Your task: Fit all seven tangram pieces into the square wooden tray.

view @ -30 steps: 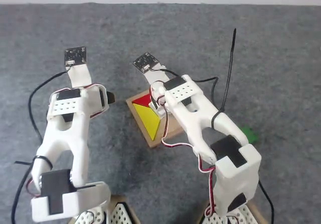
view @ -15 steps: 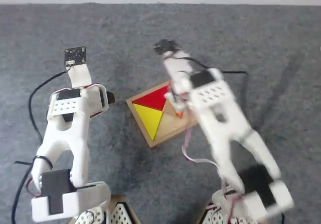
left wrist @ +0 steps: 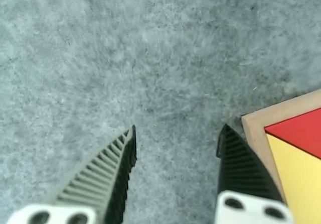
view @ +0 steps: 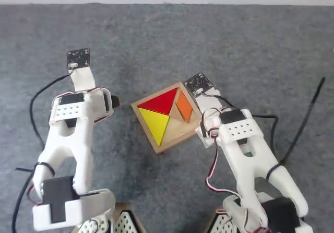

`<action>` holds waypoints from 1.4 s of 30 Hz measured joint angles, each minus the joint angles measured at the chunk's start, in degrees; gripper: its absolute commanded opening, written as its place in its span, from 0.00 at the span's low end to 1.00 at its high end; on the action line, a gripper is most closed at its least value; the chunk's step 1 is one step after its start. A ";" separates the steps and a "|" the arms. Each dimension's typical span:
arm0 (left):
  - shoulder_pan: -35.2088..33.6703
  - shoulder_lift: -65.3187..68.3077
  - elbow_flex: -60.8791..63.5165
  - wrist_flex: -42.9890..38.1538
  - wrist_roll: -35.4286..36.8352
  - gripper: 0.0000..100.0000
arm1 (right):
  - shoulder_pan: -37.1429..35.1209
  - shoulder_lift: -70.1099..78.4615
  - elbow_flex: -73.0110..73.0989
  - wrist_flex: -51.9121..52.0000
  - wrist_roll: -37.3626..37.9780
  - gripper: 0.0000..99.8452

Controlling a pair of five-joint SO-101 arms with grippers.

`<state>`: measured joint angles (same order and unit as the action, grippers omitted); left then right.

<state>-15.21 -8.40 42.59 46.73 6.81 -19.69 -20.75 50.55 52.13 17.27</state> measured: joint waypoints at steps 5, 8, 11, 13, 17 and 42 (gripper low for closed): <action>0.00 0.00 0.00 -0.53 0.00 0.25 | 0.79 -0.18 2.20 -2.46 1.76 0.20; 0.00 0.00 0.00 -0.53 0.00 0.25 | 2.37 -0.88 2.20 -2.55 3.08 0.20; 0.00 0.00 0.00 -0.53 0.00 0.25 | 8.97 -1.67 2.20 1.05 3.60 0.20; 0.00 0.00 0.00 -0.53 0.00 0.25 | 15.12 -2.81 2.20 3.34 2.11 0.20; 0.00 0.00 0.00 -0.53 0.00 0.25 | 26.90 -4.66 2.20 5.27 -1.49 0.20; -1.32 0.00 0.18 -1.49 0.00 0.25 | 30.15 -5.36 4.84 0.62 16.44 0.28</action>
<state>-16.53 -8.40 42.77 45.23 6.81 10.46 -26.11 55.38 52.75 33.71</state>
